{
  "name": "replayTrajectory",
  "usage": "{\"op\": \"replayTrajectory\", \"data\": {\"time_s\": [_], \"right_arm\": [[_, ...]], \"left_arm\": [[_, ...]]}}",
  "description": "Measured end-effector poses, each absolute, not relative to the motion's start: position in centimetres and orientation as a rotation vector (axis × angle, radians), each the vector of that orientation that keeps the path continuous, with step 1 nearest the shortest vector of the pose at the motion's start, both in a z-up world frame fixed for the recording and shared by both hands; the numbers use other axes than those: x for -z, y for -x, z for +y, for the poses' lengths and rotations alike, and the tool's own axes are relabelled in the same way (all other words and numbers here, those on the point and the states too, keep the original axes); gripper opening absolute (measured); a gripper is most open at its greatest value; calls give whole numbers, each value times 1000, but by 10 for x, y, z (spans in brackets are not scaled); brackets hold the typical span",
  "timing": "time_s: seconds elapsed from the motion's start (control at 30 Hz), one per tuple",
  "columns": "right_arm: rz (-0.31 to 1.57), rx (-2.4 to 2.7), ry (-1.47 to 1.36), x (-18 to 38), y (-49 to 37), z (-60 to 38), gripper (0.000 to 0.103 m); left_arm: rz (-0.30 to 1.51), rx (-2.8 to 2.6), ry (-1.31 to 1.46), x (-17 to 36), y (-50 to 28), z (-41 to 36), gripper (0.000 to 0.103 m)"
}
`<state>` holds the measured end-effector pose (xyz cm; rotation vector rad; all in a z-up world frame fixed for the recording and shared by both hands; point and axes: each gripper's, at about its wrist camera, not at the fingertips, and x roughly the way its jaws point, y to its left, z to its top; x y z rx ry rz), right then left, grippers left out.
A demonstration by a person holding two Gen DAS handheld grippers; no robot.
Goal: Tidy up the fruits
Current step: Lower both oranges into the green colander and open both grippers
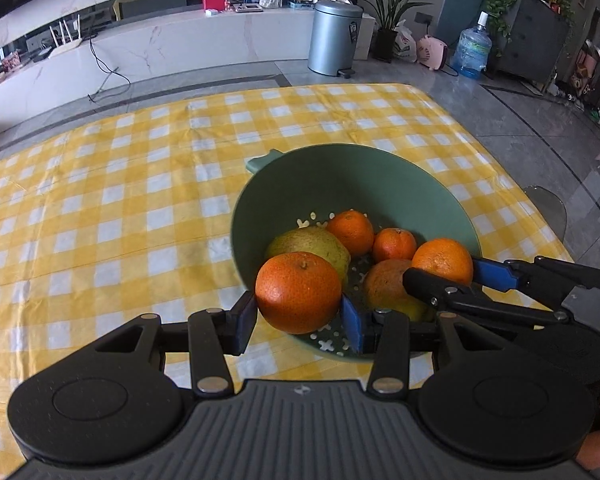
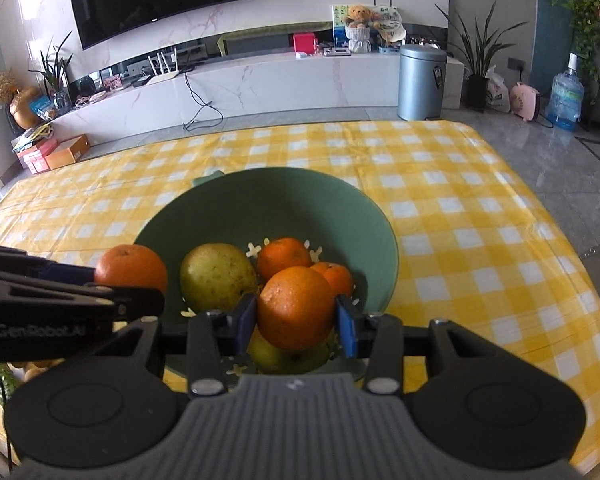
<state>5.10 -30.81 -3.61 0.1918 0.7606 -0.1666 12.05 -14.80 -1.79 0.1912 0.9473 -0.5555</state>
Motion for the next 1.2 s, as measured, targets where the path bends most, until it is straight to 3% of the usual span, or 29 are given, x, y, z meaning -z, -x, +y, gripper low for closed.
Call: {"op": "replayTrajectory", "data": {"time_s": [0.57,0.87,0.93,1.0,1.2], "right_arm": [[754,175,-211,39,-57,-312,41],[748,184,-216,39,-55,-313,42],[737,185,-220,38,-54,-313,45],[730,195,-221,37,-52,-314,55],[706,200,-228,34,-49,-315,59]], "left_arm": [[935,517,-202,23,-135,-147,50],[902,513,-208,16,-129,-147,63],[894,508,-210,13,-128,-147,63],[884,506,-210,10,-126,-146,65],[857,502,-209,-1,-121,-144,69]]}}
